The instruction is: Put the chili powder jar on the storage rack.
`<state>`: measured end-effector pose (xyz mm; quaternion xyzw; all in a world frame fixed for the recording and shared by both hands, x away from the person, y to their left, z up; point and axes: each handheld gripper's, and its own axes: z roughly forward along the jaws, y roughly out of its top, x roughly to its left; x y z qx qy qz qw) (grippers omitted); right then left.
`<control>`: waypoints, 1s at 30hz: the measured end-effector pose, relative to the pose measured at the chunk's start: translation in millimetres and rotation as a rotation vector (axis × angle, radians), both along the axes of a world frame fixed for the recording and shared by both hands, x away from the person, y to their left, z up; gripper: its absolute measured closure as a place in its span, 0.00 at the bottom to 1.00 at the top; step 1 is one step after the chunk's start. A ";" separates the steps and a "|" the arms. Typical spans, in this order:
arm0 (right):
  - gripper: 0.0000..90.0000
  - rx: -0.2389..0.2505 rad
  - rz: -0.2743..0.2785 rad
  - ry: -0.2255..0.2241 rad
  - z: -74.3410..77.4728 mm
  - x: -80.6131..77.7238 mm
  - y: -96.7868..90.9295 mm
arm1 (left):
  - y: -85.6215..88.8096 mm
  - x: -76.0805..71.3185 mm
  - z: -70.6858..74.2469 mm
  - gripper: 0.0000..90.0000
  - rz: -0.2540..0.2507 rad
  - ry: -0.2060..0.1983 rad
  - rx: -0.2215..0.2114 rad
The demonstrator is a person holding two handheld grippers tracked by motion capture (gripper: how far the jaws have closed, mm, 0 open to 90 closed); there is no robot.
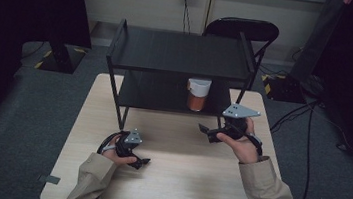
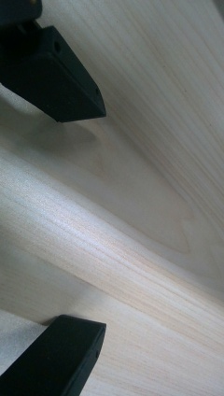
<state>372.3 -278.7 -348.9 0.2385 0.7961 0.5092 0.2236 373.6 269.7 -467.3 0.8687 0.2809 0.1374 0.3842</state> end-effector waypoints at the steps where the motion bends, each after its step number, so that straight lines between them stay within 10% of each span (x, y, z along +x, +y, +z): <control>1: 0.00 0.000 -0.002 0.008 -1.9 -1.2 -1.4 | 0.0 0.0 0.1 0.00 0.000 0.000 0.000; 30: 0.00 -0.001 0.051 0.112 -61.0 -20.2 -20.4 | -0.7 -2.7 -1.6 0.00 0.013 -0.004 -0.008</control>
